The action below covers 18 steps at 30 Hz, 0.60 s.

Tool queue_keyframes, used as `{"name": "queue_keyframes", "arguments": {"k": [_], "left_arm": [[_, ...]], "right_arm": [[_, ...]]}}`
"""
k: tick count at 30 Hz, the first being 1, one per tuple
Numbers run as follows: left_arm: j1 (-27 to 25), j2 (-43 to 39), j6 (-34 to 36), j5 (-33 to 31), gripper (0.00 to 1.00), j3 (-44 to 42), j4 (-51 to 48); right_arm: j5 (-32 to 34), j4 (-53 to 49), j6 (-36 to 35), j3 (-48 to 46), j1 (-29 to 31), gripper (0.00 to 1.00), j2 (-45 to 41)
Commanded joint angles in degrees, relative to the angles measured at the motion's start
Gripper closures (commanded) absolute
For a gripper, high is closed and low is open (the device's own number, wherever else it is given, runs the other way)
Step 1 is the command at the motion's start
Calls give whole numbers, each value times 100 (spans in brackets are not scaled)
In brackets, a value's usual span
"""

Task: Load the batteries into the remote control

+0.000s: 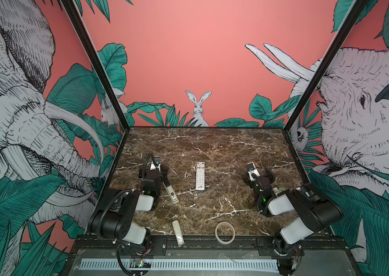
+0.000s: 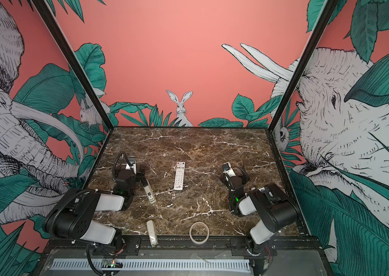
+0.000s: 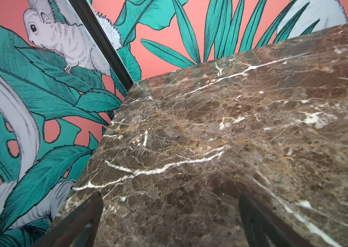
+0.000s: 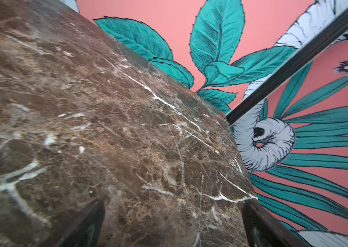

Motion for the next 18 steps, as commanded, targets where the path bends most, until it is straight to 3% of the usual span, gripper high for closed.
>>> {"name": "queue_keyframes", "arguments": {"k": [1,8,10,13,15,18], "left_arm": [[41,4,108,81,1,118,121],[399,-34,-169,703,1,369,-479],[603,12,-295,1099,1,387,-527],[757,499,-352,1237,1,462,-26],[806,237,-509,1304,1,572,-807],[847,374,-482,1340,1,551,-499]], "right_arm": [[86,715,255,-78,-165,0,-68],[-76,537,623,-53,-470,0,-167],[-400,98,1012,31,-816,0,-319],[-1461,-699,1634,246,-1491,0,-314],[-1662,-692,1609,445,-1579,0,-146],[-1809,-1407,1775,717,-1733,0,-226]]}}
